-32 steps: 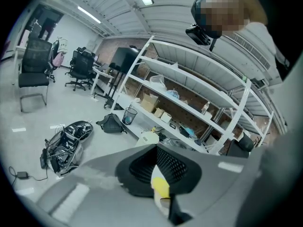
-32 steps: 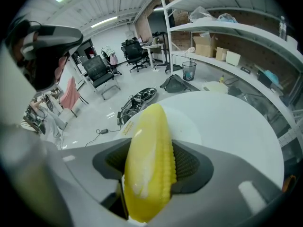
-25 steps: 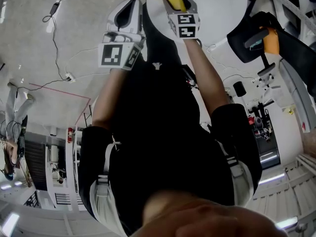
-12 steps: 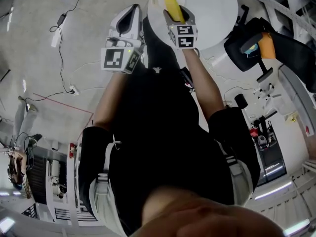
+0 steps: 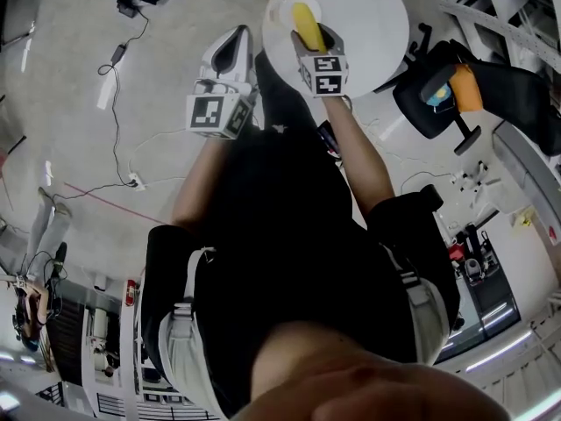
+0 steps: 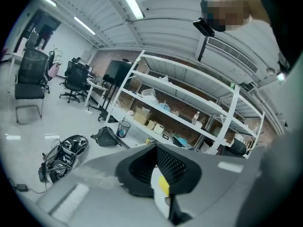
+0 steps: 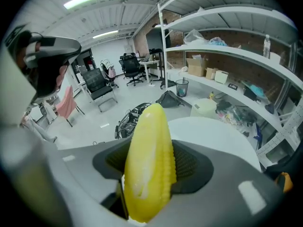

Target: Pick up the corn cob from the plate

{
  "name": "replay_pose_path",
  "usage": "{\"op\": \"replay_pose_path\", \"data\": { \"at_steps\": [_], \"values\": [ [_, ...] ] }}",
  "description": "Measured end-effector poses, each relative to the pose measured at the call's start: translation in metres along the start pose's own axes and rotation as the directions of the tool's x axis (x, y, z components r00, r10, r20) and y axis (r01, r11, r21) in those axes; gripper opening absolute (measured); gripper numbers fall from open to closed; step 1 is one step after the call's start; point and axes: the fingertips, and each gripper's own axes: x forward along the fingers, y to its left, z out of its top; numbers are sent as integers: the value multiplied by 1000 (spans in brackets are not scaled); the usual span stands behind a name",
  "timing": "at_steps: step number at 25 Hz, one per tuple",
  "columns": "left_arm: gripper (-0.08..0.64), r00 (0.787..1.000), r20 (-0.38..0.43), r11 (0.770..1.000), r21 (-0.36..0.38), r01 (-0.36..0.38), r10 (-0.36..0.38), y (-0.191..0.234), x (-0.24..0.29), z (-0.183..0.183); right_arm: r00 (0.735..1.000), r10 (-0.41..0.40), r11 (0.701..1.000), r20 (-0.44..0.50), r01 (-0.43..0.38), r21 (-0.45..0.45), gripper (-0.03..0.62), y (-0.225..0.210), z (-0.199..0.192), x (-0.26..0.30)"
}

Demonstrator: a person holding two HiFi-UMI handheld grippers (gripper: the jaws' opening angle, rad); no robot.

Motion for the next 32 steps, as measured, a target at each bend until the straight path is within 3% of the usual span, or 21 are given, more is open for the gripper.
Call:
{"op": "replay_pose_path", "data": {
  "at_steps": [17, 23, 32],
  "values": [
    [3, 997, 78, 999, 32, 16, -18, -11, -45, 41, 996, -37, 999, 85, 36, 13, 261, 24, 26, -39],
    [3, 990, 107, 996, 37, 87, -90, -16, -57, 48, 993, -52, 999, 107, 53, -2, 262, 34, 34, -49],
    [3, 977, 162, 990, 63, 129, -138, -17, -86, 75, 985, -96, 995, 145, 93, 26, 262, 56, 47, -69]
  ]
}}
